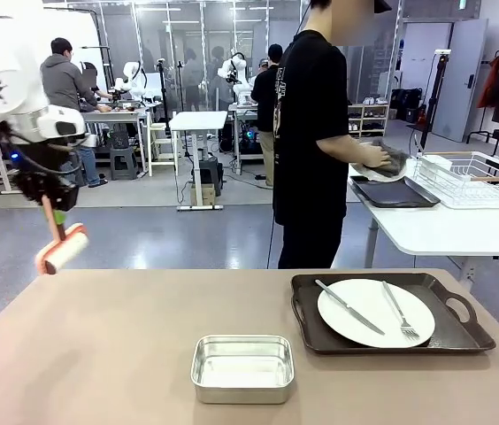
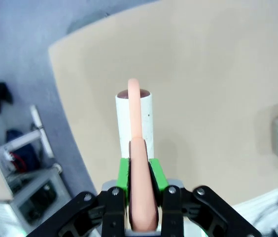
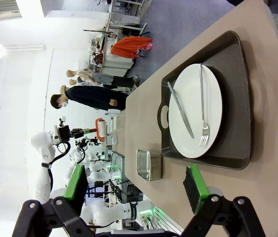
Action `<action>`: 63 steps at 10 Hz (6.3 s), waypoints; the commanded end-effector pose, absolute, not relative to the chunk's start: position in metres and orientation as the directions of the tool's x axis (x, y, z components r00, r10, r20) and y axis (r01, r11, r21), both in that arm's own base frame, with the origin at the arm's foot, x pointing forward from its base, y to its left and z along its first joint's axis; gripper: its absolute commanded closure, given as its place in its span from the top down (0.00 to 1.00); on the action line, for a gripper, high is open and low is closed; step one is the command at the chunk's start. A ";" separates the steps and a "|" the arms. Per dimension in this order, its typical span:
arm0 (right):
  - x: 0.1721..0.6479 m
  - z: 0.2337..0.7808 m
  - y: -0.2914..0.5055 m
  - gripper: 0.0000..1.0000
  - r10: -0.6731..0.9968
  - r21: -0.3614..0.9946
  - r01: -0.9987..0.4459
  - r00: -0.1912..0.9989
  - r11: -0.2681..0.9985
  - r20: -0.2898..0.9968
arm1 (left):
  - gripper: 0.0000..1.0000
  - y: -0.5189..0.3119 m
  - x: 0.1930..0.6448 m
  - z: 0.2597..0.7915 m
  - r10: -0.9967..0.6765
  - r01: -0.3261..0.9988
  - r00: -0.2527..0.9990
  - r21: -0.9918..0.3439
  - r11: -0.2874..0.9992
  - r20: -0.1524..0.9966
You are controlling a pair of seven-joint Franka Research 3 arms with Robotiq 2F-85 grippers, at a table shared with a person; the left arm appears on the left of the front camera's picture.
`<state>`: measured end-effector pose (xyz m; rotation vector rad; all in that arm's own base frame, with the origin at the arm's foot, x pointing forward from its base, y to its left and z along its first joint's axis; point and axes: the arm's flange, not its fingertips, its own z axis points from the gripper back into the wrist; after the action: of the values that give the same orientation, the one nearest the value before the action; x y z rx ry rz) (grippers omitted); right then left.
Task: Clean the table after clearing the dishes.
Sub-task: Place the Lint Roller back on top of the Airtight Container.
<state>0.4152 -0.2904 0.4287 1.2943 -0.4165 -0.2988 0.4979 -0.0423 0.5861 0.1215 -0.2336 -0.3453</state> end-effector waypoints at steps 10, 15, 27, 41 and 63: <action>0.414 0.432 -0.290 1.00 -0.442 0.968 -0.023 0.887 0.251 0.136 | 0.22 -0.291 0.474 0.568 -0.986 0.993 0.112 0.034 0.117 0.126; 0.414 0.432 -0.290 1.00 -0.442 0.968 -0.023 0.887 0.251 0.136 | 0.22 -0.356 0.445 0.528 -0.998 1.000 -0.024 -0.019 -0.025 0.064; 0.414 0.432 -0.290 1.00 -0.442 0.968 -0.023 0.887 0.251 0.136 | 0.22 -0.390 0.467 0.450 -0.996 0.990 -0.062 -0.122 -0.068 0.057; 0.414 0.432 -0.290 1.00 -0.442 0.968 -0.023 0.887 0.251 0.136 | 0.22 -0.384 0.473 0.402 -0.997 0.997 -0.072 0.017 -0.072 0.022; 0.414 0.432 -0.290 1.00 -0.442 0.968 -0.023 0.887 0.251 0.136 | 1.00 -0.390 0.456 0.458 -0.997 0.997 -0.073 -0.016 -0.074 0.017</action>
<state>0.4152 -0.2904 0.4287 1.2942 -0.4166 -0.2987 0.4533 -0.3895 0.4610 -0.0214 -0.0084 -1.6459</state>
